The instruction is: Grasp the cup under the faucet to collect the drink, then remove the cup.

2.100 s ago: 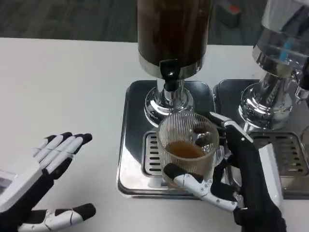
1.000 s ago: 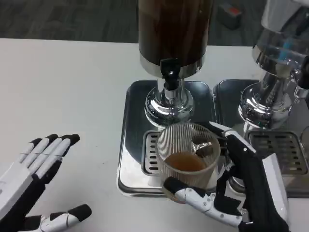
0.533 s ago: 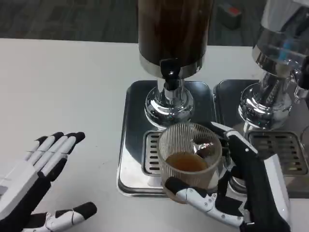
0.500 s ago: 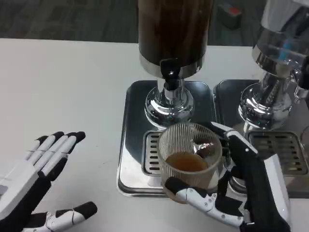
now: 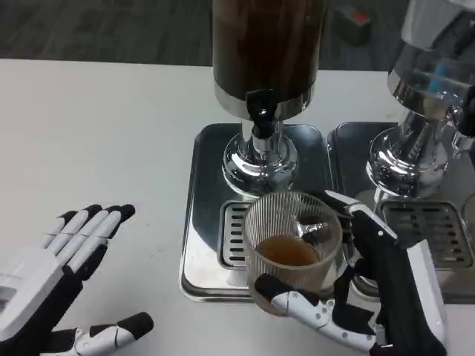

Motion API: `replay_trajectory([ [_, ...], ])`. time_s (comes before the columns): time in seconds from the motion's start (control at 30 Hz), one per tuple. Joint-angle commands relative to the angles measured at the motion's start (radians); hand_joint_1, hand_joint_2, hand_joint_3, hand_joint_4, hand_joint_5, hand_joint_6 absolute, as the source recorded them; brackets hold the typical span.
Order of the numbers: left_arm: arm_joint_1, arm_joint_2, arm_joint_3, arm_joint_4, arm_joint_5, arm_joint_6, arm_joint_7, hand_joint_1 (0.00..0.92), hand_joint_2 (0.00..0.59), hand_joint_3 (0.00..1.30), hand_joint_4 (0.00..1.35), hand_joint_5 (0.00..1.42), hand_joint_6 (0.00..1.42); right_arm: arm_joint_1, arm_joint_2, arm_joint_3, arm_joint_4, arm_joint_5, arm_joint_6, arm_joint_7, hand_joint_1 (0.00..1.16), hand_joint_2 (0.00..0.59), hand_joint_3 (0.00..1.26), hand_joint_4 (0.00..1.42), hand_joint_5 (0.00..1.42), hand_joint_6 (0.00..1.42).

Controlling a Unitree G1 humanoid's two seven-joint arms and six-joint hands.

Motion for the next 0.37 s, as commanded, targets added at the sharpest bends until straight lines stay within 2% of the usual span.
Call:
replay_trajectory([
  [0.03,0.002,-0.007,-0.012,-0.008,0.006,0.006,-0.006,0.0,0.167,0.0,0.0,0.0,0.0,-0.011,0.012,0.0,-0.039,0.018,-0.029,-0.003,0.95,0.25,0.42,0.61,0.84,1.22],
  [0.37,-0.002,-0.013,-0.015,-0.002,0.003,0.009,-0.001,0.0,0.174,0.0,0.0,0.0,0.0,-0.016,0.012,-0.007,-0.028,0.02,-0.038,-0.01,0.94,0.252,0.42,0.61,0.84,1.22],
])
